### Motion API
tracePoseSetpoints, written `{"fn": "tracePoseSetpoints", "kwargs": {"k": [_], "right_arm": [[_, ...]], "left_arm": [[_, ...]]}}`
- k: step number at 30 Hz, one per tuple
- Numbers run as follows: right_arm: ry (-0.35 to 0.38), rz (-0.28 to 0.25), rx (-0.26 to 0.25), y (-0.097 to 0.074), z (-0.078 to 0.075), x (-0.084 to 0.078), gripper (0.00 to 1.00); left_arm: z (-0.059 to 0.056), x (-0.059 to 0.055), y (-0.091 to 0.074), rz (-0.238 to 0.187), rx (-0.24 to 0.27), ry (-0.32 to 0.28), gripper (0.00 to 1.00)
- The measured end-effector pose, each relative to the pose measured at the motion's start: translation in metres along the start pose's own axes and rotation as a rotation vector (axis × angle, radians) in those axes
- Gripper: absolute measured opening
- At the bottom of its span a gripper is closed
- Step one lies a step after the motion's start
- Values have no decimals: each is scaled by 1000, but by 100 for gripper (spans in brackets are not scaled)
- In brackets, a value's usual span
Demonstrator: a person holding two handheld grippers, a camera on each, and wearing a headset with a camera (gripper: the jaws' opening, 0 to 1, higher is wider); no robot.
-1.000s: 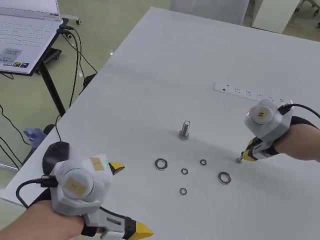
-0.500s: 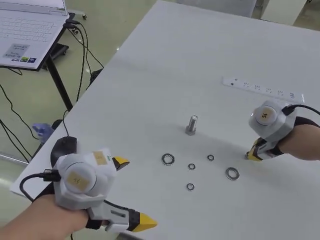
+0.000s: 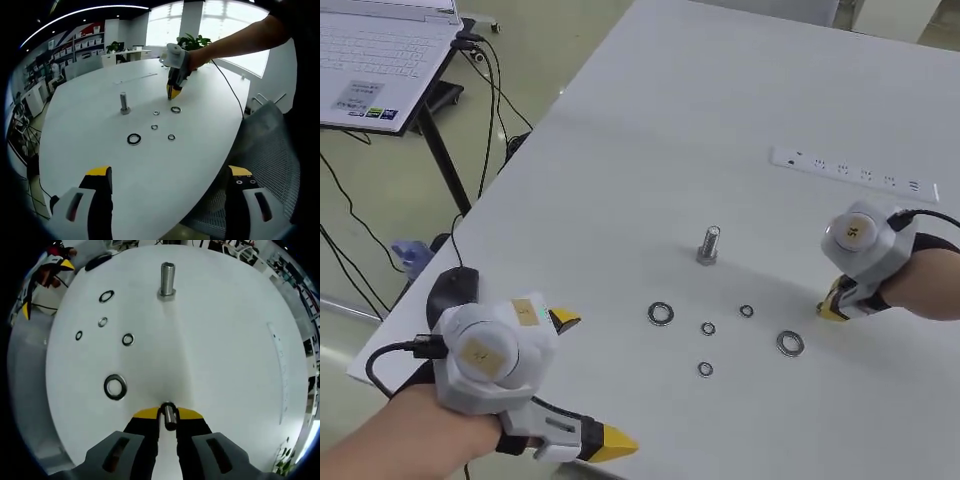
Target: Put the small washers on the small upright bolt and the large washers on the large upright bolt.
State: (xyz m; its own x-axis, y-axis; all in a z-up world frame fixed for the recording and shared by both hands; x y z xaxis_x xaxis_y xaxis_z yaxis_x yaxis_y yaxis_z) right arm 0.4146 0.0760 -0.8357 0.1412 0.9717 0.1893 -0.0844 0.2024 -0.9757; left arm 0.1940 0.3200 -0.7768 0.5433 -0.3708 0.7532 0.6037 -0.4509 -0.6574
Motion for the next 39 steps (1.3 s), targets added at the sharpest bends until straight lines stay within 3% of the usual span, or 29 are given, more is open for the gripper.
{"fn": "tracePoseSetpoints", "kwargs": {"k": [12, 21, 39], "right_arm": [[-27, 2, -6, 0, -1, 0, 14], [-7, -13, 12, -5, 1, 0, 20], [-39, -25, 7, -42, 7, 12, 28]], "left_arm": [[-3, -3, 1, 13, -10, 3, 96], [-5, -4, -1, 15, -11, 4, 95], [-11, 4, -12, -13, -5, 13, 95]]}}
Point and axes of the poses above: the centre of the closed fingertips' face, and the gripper's own axes: y roughly forward along the fingers, z roughly to its left, x roughly out of its top, the point moved 3 cm from there along -y, roughly backward along the fingers, and after that the axes turned 9 degrees about x, right-handed, at the moved point
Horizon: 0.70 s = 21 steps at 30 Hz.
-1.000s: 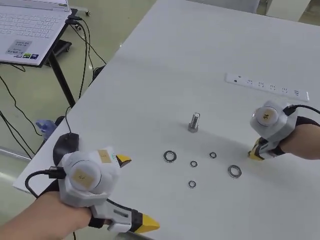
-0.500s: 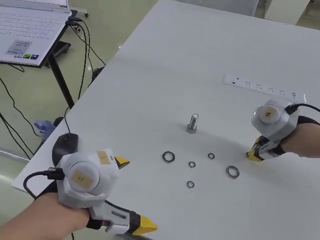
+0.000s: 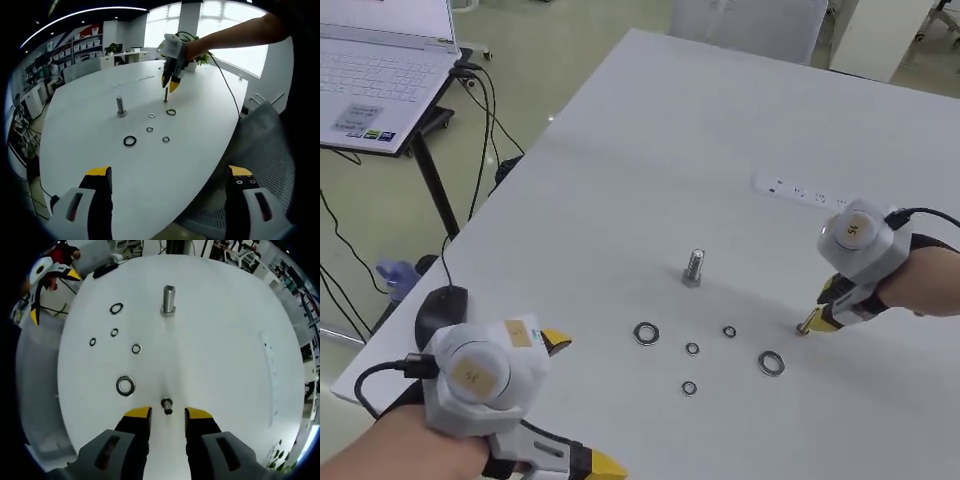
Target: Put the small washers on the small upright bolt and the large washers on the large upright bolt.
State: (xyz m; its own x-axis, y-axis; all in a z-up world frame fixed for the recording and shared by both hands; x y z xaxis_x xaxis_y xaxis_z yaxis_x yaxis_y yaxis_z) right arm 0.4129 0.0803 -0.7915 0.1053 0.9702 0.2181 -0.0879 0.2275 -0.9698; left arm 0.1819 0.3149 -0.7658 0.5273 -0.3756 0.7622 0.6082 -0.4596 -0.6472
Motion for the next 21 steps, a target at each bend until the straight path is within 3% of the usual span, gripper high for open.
{"fn": "tracePoseSetpoints", "kwargs": {"k": [21], "right_arm": [[-83, -6, -3, -6, 16, 37, 29]], "left_arm": [[-3, -3, -11, 1, 6, 6, 92]]}}
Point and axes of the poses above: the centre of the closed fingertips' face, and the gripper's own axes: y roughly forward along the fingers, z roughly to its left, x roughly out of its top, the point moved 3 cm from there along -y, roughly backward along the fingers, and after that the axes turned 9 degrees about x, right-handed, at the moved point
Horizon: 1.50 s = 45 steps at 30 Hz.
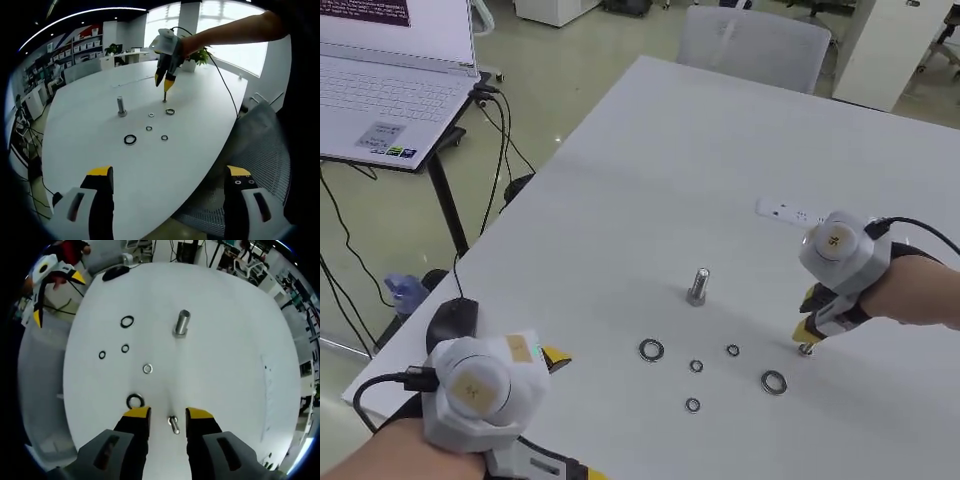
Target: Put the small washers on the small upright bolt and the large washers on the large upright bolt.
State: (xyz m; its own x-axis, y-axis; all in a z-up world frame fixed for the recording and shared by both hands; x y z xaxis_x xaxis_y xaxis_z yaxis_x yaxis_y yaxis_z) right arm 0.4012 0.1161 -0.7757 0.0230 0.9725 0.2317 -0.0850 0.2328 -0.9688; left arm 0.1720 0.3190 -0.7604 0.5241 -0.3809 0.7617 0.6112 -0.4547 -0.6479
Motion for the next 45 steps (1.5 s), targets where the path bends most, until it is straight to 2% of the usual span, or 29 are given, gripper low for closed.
{"fn": "tracePoseSetpoints", "kwargs": {"k": [8, 12, 23, 27, 38, 45], "right_arm": [[-39, -2, 18, 8, 10, 16, 29], [-65, -8, 10, 13, 6, 23, 29], [-89, 0, 56, 34, 8, 38, 29], [-79, -23, 55, 38, 7, 44, 29], [-68, -19, 73, 60, 6, 46, 29], [-63, -15, 73, 67, 12, 43, 28]], "left_arm": [[-1, 0, 0, -8, -3, -4, 93], [0, 0, 0, -13, 0, -11, 93], [0, -1, 2, -22, 1, -13, 94], [1, 1, 3, -29, 4, -18, 95], [3, -2, 1, -25, 12, -32, 93], [5, 3, 0, -28, 15, -22, 92]]}}
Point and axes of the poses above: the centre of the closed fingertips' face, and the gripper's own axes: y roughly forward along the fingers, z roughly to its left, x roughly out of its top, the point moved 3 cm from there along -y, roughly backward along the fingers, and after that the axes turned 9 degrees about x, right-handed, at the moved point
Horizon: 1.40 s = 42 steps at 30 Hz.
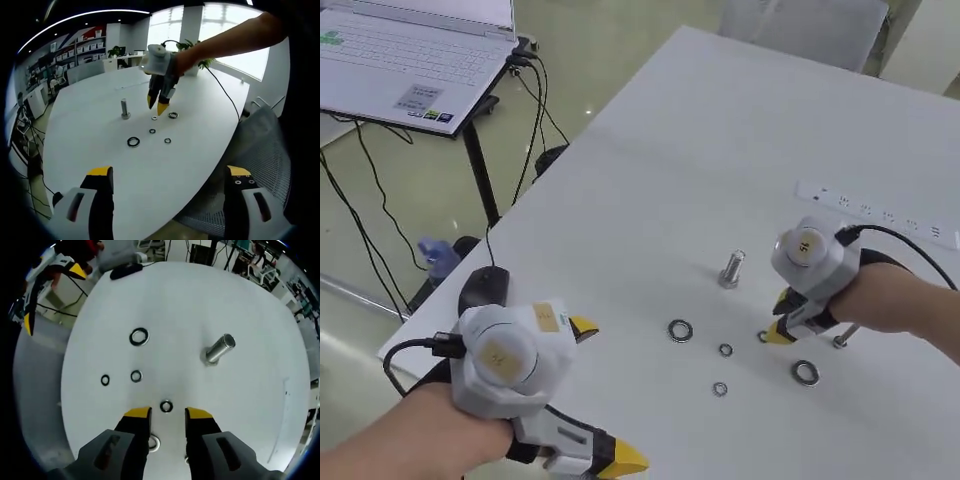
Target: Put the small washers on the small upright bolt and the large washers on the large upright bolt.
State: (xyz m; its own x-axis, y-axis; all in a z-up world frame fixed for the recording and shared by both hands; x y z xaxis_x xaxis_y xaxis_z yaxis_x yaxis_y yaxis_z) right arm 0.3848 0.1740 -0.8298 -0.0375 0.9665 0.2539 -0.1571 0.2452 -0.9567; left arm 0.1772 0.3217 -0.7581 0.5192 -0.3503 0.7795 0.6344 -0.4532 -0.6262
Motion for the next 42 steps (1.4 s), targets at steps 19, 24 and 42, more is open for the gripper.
{"fn": "tracePoseSetpoints", "kwargs": {"k": [19, 24, 42], "right_arm": [[18, 16, -19, 20, 4, 1, 27], [20, 16, -14, 24, 3, 0, 26], [40, 41, -13, 23, 0, -4, 16]], "left_arm": [[0, -10, -6, 21, 6, -13, 88], [-1, -11, -6, 26, 4, -15, 87], [-1, -12, -5, 30, -1, -23, 84]]}}
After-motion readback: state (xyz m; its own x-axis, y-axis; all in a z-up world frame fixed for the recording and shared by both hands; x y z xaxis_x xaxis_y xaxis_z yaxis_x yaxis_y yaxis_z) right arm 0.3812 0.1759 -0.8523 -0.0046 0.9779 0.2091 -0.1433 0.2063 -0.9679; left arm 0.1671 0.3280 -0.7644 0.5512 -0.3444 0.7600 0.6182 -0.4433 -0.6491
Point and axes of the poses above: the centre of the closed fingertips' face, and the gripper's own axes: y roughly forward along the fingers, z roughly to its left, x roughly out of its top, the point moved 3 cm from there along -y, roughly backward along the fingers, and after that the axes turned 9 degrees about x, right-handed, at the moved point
